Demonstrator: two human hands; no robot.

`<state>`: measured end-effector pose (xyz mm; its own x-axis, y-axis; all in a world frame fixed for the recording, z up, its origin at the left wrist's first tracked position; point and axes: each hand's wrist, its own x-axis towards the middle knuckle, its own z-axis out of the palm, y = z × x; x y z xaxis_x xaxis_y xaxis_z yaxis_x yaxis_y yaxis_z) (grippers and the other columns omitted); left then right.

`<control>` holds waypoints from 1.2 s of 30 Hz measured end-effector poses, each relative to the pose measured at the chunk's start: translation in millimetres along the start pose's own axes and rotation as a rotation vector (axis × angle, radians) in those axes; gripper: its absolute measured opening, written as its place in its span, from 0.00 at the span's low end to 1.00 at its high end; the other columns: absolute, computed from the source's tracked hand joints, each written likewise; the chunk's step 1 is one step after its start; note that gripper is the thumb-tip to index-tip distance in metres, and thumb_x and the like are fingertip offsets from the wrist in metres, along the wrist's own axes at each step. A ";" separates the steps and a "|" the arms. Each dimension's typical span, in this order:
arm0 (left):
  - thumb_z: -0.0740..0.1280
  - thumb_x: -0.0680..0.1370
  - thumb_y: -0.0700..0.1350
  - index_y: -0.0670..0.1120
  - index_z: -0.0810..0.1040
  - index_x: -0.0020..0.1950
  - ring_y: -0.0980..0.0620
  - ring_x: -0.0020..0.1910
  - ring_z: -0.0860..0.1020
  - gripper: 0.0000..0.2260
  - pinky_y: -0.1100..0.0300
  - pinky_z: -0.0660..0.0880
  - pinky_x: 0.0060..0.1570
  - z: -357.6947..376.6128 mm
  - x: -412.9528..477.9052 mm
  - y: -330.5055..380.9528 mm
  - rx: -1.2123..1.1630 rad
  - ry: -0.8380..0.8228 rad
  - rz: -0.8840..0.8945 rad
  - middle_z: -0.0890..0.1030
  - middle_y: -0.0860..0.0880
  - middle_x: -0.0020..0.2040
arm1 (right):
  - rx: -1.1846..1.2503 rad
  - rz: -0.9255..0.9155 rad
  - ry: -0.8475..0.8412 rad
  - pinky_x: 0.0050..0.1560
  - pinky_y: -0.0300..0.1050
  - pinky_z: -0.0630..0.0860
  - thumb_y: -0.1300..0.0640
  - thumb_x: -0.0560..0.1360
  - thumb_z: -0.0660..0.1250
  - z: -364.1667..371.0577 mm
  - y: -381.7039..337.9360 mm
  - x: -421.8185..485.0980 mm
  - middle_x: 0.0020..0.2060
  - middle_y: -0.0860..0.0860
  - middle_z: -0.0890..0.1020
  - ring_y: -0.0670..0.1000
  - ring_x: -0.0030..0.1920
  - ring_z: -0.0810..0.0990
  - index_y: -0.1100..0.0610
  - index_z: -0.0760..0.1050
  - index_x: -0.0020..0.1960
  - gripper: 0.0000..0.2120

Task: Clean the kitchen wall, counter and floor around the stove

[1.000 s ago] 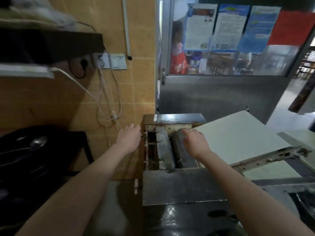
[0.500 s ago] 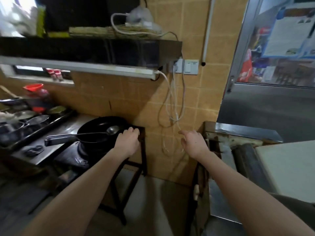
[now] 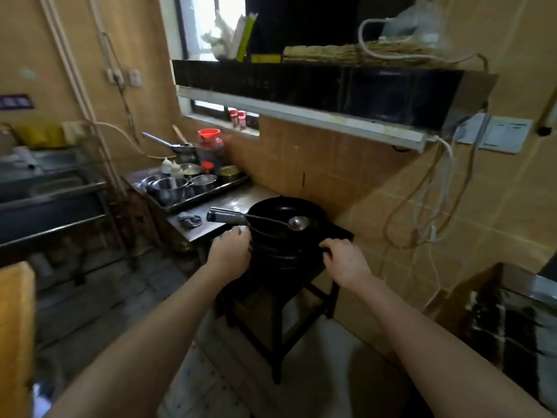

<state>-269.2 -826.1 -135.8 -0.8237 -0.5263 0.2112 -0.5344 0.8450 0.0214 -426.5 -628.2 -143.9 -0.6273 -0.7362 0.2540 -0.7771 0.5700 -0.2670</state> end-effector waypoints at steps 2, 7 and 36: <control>0.60 0.78 0.44 0.43 0.68 0.62 0.40 0.58 0.73 0.14 0.48 0.70 0.53 -2.1 -16.1 -19.8 0.025 -0.006 -0.088 0.73 0.43 0.60 | 0.022 -0.068 -0.024 0.58 0.49 0.73 0.58 0.79 0.57 8.1 -17.6 10.9 0.56 0.52 0.79 0.53 0.57 0.75 0.53 0.72 0.65 0.15; 0.59 0.78 0.44 0.44 0.69 0.62 0.41 0.59 0.73 0.13 0.49 0.71 0.54 -8.2 -57.1 -58.2 0.077 -0.023 -0.306 0.73 0.43 0.59 | 0.080 -0.286 -0.066 0.60 0.53 0.70 0.59 0.78 0.58 19.4 -61.9 33.2 0.56 0.54 0.79 0.56 0.59 0.74 0.56 0.73 0.62 0.14; 0.59 0.78 0.42 0.44 0.71 0.61 0.41 0.59 0.72 0.12 0.48 0.70 0.55 -39.3 -18.8 -307.8 0.054 0.121 -0.530 0.73 0.42 0.60 | 0.183 -0.529 -0.110 0.60 0.51 0.67 0.62 0.76 0.57 136.3 -311.2 185.1 0.59 0.55 0.78 0.58 0.61 0.72 0.57 0.72 0.64 0.17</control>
<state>-81.8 -1072.6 -108.0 -0.4131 -0.8612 0.2961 -0.8818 0.4595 0.1062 -293.7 -991.6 -140.5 -0.1385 -0.9435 0.3010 -0.9562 0.0483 -0.2886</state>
